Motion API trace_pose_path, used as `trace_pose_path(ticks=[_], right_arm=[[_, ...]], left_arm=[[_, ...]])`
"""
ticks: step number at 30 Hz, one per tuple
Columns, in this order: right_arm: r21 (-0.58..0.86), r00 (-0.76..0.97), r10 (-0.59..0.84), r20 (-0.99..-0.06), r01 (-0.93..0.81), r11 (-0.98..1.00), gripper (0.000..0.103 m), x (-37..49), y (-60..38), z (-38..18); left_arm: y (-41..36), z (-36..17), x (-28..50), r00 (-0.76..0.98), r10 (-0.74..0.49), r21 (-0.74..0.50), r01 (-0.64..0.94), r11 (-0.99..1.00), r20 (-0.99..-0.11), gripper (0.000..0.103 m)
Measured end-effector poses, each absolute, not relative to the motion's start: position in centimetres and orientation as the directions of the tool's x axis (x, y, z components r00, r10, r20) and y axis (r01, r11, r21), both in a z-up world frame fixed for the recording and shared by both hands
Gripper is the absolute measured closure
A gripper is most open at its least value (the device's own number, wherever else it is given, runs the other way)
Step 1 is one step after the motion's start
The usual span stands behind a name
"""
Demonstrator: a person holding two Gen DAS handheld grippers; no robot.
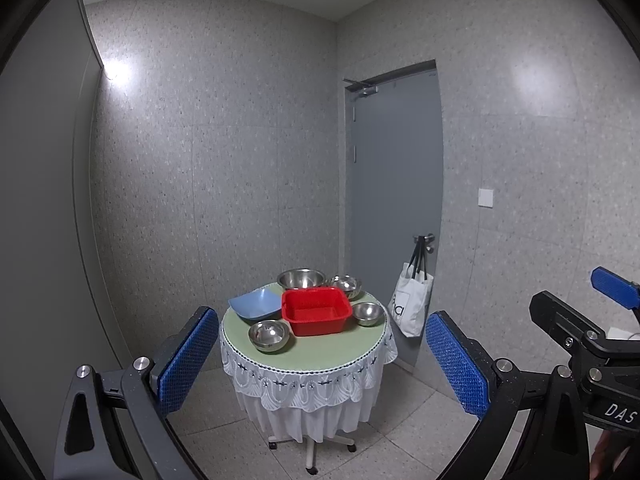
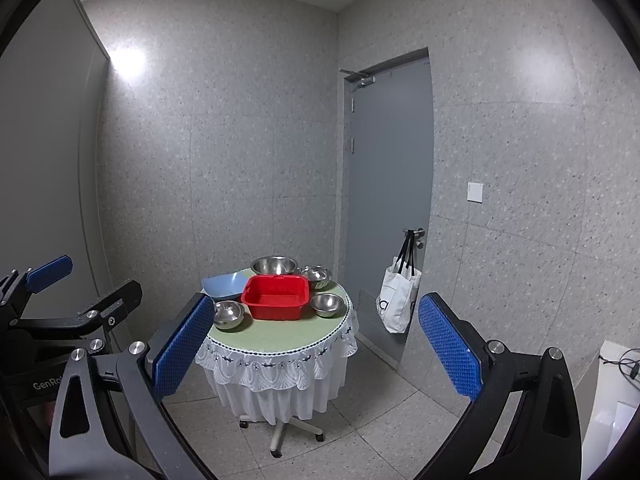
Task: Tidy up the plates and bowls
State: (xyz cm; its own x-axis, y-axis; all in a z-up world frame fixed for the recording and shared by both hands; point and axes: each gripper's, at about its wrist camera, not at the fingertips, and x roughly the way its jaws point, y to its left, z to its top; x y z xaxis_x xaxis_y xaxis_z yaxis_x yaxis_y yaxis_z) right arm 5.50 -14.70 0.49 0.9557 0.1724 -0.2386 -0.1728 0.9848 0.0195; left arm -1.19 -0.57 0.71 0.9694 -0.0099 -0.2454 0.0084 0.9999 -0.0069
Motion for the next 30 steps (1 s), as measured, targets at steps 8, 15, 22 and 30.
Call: trace_pose_path(ticks=[8,15,22,30], right_arm=[[0.019,0.956,0.172,-0.237,-0.172,0.985,0.000,5.3,-14.8,0.5],[0.020,0.956,0.174,-0.238,-0.174,0.985,0.000,5.0,-14.9,0.6],[0.020,0.954,0.178,-0.240,-0.179,0.984,0.000,4.4,-14.9,0.5],[0.018,0.954,0.179,-0.241,-0.180,0.983,0.000,4.1,-14.7,0.3]], left_arm=[[-0.4,0.9,-1.3,0.969,-0.010,-0.008,0.008,1.000,-0.246,0.001],[-0.4,0.7,-1.5,0.969,-0.008,-0.007,0.006,1.000,-0.247,0.001],[-0.2,0.6,-2.0,0.969,-0.008,-0.009,0.006,1.000,-0.248,0.001],[-0.3,0.9,-2.1,0.968,-0.010,-0.010,0.008,1.000,-0.251,0.001]])
